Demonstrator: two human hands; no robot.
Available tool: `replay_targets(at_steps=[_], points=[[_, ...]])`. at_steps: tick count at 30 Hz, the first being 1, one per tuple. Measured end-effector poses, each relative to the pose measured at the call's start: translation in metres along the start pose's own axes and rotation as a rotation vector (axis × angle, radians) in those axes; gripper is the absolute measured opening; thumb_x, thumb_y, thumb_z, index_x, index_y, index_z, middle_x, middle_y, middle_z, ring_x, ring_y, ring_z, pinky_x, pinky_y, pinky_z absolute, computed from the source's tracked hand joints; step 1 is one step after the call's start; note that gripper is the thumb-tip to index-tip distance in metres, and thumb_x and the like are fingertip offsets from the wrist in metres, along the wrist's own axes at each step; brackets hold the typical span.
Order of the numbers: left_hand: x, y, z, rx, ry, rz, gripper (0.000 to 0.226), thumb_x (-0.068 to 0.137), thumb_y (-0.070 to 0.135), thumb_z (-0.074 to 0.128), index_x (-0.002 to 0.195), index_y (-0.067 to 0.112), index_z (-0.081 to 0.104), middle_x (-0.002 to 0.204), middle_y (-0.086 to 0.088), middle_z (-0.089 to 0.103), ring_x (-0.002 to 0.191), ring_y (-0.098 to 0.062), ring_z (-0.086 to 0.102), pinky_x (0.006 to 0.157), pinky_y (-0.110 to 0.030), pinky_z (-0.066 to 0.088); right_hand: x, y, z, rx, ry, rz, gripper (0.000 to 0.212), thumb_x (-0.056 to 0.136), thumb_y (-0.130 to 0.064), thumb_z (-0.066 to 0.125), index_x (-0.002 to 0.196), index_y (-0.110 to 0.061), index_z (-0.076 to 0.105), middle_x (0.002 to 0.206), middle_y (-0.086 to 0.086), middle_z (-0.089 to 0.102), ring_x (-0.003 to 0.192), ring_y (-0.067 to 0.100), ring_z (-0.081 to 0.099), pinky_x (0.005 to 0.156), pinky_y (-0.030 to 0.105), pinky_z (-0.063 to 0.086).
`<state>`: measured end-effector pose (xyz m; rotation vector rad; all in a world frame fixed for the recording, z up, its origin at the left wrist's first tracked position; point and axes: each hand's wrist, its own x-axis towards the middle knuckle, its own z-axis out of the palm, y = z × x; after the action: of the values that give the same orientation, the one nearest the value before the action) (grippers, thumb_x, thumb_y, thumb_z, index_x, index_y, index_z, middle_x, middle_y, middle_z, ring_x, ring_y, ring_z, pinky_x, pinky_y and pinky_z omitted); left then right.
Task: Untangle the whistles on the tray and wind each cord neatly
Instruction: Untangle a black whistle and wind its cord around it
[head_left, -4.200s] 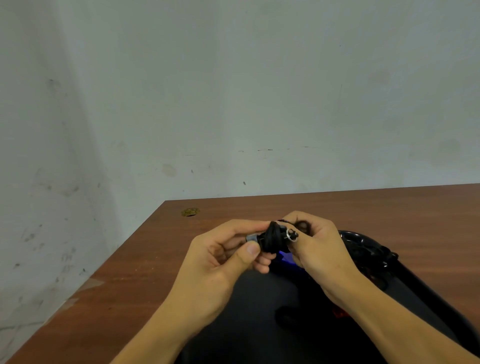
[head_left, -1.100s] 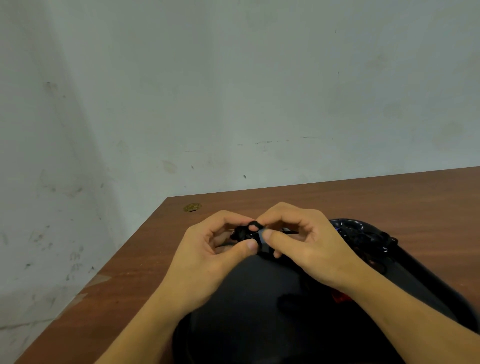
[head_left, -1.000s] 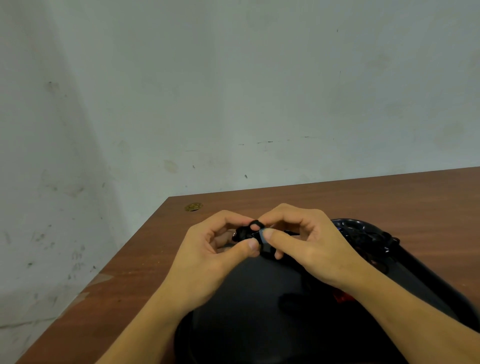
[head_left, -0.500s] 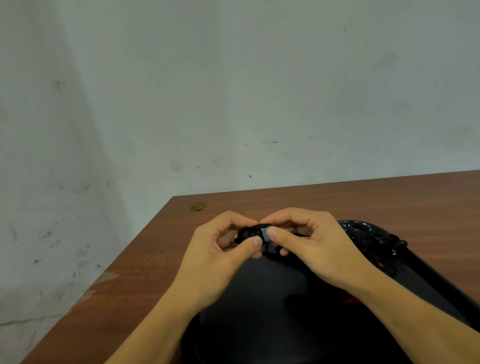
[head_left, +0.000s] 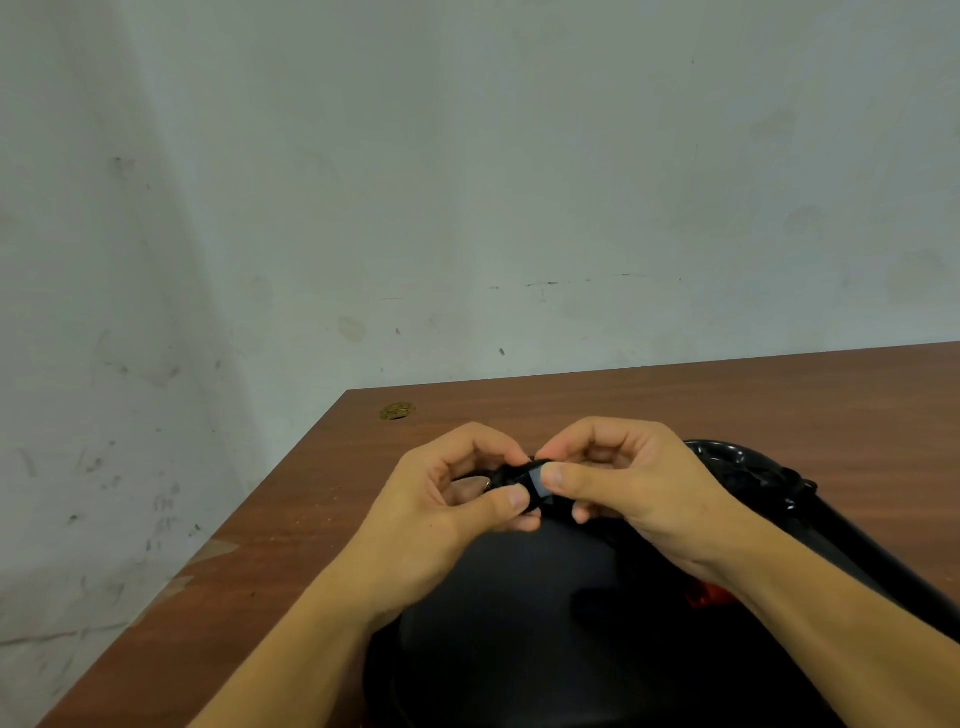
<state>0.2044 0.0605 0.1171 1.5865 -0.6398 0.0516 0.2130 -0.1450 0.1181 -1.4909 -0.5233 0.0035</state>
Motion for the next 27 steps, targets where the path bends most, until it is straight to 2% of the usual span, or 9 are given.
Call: replay_targets(at_steps=[3,7,10,13,16,19,21,24,27], points=[[0.001,-0.002,-0.002,0.087,0.008,0.03,0.018,0.087,-0.002,0.068,0.099,0.01,0.066,0.098,-0.007,0.069,0.088,-0.035,0.072,0.085,-0.042,0.059,0.0,-0.001,0.002,-0.029,0.004,-0.026,0.008,0.069,-0.019,0.079,0.078,-0.019,0.078,0.075,0.002,0.073,0.064,0.008,0.067,0.059,0.021,0.055],[0.001,-0.004,0.002,0.224,0.076,0.081,0.016,0.085,0.005,0.068,0.096,0.016,0.066,0.094,-0.004,0.07,0.088,-0.028,0.072,0.089,-0.048,0.058,-0.001,-0.001,0.004,-0.259,0.074,-0.118,0.008,0.083,-0.013,0.078,0.085,-0.02,0.077,0.08,0.0,0.074,0.071,0.008,0.069,0.066,0.021,0.054],[0.001,-0.006,0.004,0.24,0.128,0.12,0.021,0.089,-0.006,0.065,0.097,0.013,0.064,0.095,-0.006,0.07,0.086,-0.026,0.072,0.084,-0.042,0.059,-0.002,0.0,0.008,-0.425,0.129,-0.201,0.009,0.088,-0.018,0.075,0.09,-0.026,0.074,0.088,-0.008,0.074,0.083,0.007,0.07,0.075,0.023,0.055],[0.001,-0.005,0.009,0.178,0.168,0.133,0.021,0.09,-0.012,0.062,0.097,0.007,0.062,0.092,-0.005,0.069,0.088,-0.026,0.072,0.079,-0.032,0.059,-0.002,0.001,0.013,-0.549,0.224,-0.28,0.009,0.087,-0.023,0.075,0.092,-0.03,0.072,0.087,-0.017,0.072,0.087,0.002,0.068,0.072,0.013,0.05],[0.001,-0.005,0.013,0.158,0.214,0.133,0.02,0.09,-0.011,0.061,0.096,0.008,0.061,0.09,-0.004,0.068,0.09,-0.028,0.072,0.078,-0.032,0.06,-0.001,0.004,0.017,-0.686,0.306,-0.375,0.008,0.087,-0.026,0.076,0.093,-0.029,0.071,0.084,-0.018,0.068,0.087,-0.004,0.064,0.071,0.007,0.047],[-0.001,-0.005,0.017,0.176,0.25,0.133,0.023,0.091,-0.008,0.062,0.095,0.015,0.062,0.09,-0.008,0.068,0.088,-0.028,0.073,0.078,-0.034,0.061,0.0,0.006,0.019,-0.8,0.353,-0.476,0.007,0.088,-0.028,0.074,0.092,-0.026,0.068,0.085,-0.017,0.065,0.087,0.0,0.062,0.069,0.006,0.046],[-0.001,-0.003,0.019,0.162,0.269,0.134,0.027,0.091,-0.008,0.061,0.091,0.019,0.062,0.091,-0.007,0.067,0.089,-0.028,0.072,0.078,-0.033,0.061,0.001,0.006,0.019,-0.873,0.356,-0.563,0.007,0.089,-0.027,0.072,0.091,-0.024,0.066,0.085,-0.016,0.062,0.082,0.003,0.061,0.067,0.008,0.046],[-0.001,-0.001,0.023,0.08,0.288,0.12,0.025,0.092,-0.008,0.061,0.09,0.017,0.064,0.089,-0.004,0.067,0.089,-0.03,0.072,0.076,-0.033,0.061,0.002,0.005,0.019,-0.961,0.342,-0.643,0.005,0.093,-0.026,0.067,0.092,-0.023,0.063,0.086,-0.016,0.058,0.074,0.004,0.056,0.064,0.019,0.048],[-0.002,0.001,0.025,-0.066,0.321,0.045,0.018,0.091,-0.006,0.062,0.091,0.011,0.065,0.095,-0.011,0.069,0.087,-0.033,0.073,0.072,-0.031,0.061,0.003,0.004,0.016,-0.944,0.277,-0.644,0.003,0.095,-0.026,0.062,0.094,-0.024,0.061,0.089,-0.016,0.056,0.075,0.006,0.056,0.062,0.021,0.048]])
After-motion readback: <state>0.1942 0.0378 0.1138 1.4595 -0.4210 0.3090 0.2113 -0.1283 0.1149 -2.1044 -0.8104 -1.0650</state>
